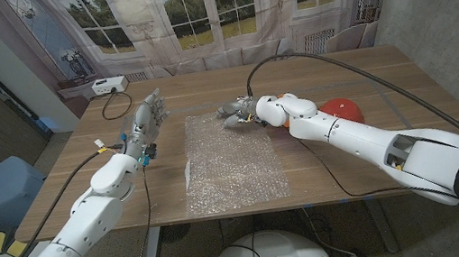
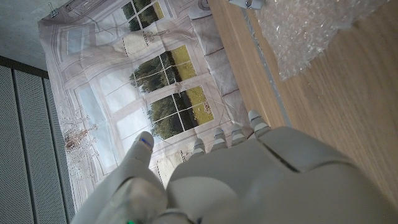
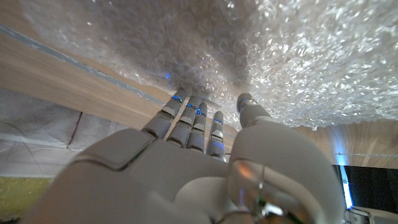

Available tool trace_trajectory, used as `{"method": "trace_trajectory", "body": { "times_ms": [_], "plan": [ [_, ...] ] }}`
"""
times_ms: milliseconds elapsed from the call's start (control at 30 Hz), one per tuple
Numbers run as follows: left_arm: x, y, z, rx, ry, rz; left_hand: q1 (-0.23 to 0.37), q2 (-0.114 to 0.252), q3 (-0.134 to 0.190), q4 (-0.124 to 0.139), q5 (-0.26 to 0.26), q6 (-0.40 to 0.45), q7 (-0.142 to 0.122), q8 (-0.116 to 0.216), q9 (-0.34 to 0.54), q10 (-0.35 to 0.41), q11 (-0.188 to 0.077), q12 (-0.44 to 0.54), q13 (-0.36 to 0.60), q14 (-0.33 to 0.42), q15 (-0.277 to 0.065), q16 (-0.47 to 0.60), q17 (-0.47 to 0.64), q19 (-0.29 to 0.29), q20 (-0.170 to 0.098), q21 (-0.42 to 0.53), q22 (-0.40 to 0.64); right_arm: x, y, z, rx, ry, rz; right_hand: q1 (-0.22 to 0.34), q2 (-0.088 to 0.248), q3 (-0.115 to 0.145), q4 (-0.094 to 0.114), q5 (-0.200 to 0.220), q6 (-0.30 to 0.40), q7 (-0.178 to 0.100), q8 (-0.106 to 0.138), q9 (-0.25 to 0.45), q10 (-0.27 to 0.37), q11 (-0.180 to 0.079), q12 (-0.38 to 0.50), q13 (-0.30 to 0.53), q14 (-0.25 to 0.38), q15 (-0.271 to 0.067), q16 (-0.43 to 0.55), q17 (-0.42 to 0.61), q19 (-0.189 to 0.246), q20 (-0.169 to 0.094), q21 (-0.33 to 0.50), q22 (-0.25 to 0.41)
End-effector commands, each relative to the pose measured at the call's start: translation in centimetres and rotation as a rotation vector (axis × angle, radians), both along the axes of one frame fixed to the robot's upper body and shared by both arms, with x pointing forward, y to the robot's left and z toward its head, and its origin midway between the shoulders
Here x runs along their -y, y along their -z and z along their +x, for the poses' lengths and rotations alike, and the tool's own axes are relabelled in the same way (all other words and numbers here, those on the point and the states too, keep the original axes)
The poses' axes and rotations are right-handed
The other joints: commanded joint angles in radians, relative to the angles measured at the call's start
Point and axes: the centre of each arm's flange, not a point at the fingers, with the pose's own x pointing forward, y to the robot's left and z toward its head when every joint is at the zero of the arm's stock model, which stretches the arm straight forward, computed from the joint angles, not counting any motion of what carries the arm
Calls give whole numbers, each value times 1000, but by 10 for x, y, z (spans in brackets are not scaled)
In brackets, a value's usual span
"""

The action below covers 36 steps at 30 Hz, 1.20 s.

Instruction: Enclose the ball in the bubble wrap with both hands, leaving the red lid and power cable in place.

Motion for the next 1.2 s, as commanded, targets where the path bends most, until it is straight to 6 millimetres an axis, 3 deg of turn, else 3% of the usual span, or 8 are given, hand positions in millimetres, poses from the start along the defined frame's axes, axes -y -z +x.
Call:
{"method": "trace_trajectory", "body": {
  "times_ms": [33,200,267,333,433,500,633,1200],
  "plan": [
    [-5,1,0,-3,1,0,-9,-1,0,5,4,6,-2,-3,4,6,2,-1,3,1,-2,-3,2,11,2,-1,4,3,15,1,110,-21,8,168,-32,-17,-11,13,134,-21,30,9,137,-30,88,37,140,-168,146,130,76,-9,36,4],
    [-6,1,1,-4,1,2,-11,-2,-1,6,5,6,-1,-4,4,5,0,-2,3,0,-1,-4,2,10,3,-2,4,8,19,2,177,-50,39,378,-67,-61,-8,27,244,-38,58,28,229,-68,202,106,263,-188,310,313,119,-32,81,18],
    [-7,2,1,-5,2,3,-11,-2,-2,7,5,6,-2,-4,4,4,0,-3,3,0,-1,-4,2,10,3,-2,4,10,20,2,207,-71,63,456,-68,-76,-4,26,313,-43,94,47,274,-91,263,150,313,-190,356,383,139,-41,108,25],
    [-8,2,1,-6,3,3,-12,-2,-2,7,5,6,-2,-4,4,3,0,-4,3,0,-1,-4,2,9,3,-2,4,13,21,1,241,-101,92,516,-68,-97,5,17,377,-49,140,74,311,-92,328,208,371,-189,401,458,167,-43,147,38],
    [-9,1,2,-7,1,5,-12,-2,-2,8,5,6,-1,-4,4,3,0,-4,3,-1,0,-4,2,9,3,-3,4,16,22,-3,304,-157,141,553,-30,-124,22,1,511,-40,237,118,416,-91,442,303,437,-183,462,562,179,-47,203,60],
    [-10,2,3,-8,3,5,-13,-2,-3,8,5,6,-1,-5,4,3,0,-4,3,-1,0,-4,2,9,3,-3,4,17,21,-6,350,-188,174,547,-12,-133,34,-3,553,-37,269,130,437,-85,468,330,448,-179,470,577,178,-47,219,65],
    [-11,1,4,-13,5,12,-15,-3,-4,9,5,3,-1,-6,4,-3,1,-7,3,-6,0,-6,3,5,2,-5,4,20,19,-14,431,-246,252,541,-2,-139,41,-6,565,-36,286,140,450,-86,477,338,461,-178,472,585,180,-48,231,69],
    [-10,-3,19,-21,31,24,-18,-3,-6,13,6,-3,-4,-9,4,-10,2,-11,4,-11,1,-8,3,4,2,-7,4,22,-5,-51,629,-360,470,536,2,-144,43,-7,570,-35,317,161,460,-86,474,329,470,-179,448,597,181,-53,259,73]
  ]
}}
